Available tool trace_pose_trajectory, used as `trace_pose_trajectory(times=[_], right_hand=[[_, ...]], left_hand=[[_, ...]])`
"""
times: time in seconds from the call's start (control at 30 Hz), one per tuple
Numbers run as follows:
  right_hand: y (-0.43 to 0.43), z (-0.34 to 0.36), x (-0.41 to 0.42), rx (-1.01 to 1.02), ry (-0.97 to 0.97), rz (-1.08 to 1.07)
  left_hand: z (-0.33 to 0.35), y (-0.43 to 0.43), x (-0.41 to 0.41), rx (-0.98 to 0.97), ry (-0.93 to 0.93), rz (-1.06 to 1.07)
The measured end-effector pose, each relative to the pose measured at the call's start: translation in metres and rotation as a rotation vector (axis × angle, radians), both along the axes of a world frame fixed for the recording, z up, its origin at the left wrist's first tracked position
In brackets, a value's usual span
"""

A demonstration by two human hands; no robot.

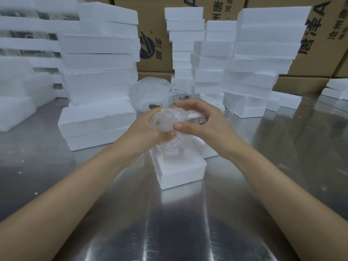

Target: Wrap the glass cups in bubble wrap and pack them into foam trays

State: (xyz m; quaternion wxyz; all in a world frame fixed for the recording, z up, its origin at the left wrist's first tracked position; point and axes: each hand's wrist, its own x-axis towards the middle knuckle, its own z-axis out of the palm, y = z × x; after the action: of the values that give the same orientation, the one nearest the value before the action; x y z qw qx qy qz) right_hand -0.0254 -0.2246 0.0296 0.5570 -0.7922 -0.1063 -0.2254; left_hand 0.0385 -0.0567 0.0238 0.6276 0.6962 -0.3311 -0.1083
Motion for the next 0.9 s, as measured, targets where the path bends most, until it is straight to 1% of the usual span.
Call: trace_pose_trajectory(times=[0.13,0.2,0.33,0.43,0.5,0.57,0.63,0.73,0.83,0.9], right_hand=[[0.008,-0.001,-0.002,-0.064,-0.051,0.012],[0.01,0.0,-0.001,-0.05,-0.046,0.01],[0.0,0.001,0.001,0.055,-0.006,0.001],[-0.005,0.002,0.0,0.027,0.012,0.016],[-0.002,0.001,0.0,-0.024,0.024,0.028],[0.002,-0.002,0.0,-0.033,0.032,0.034],[0.005,-0.004,0.001,-0.027,0.025,0.02],[0.007,-0.003,0.0,-0.059,0.015,-0.012],[0.012,-0.003,-0.001,-0.114,0.012,-0.054],[0.016,-0.002,-0.002,-0.089,-0.007,-0.051]], left_hand=[[0.0,-0.005,-0.005,-0.048,-0.024,0.162],[0.002,-0.003,-0.006,-0.036,-0.072,0.159],[0.008,0.003,0.0,0.176,-0.308,0.121],[0.014,0.006,-0.003,0.142,-0.469,0.032],[0.014,0.007,-0.003,0.116,-0.558,0.092],[0.013,0.008,-0.002,0.098,-0.578,0.167],[0.012,0.009,-0.001,0.116,-0.571,0.194],[0.012,0.008,0.0,0.197,-0.589,0.219],[0.004,0.004,0.001,0.325,-0.607,0.286],[0.001,0.003,-0.001,0.335,-0.629,0.354]])
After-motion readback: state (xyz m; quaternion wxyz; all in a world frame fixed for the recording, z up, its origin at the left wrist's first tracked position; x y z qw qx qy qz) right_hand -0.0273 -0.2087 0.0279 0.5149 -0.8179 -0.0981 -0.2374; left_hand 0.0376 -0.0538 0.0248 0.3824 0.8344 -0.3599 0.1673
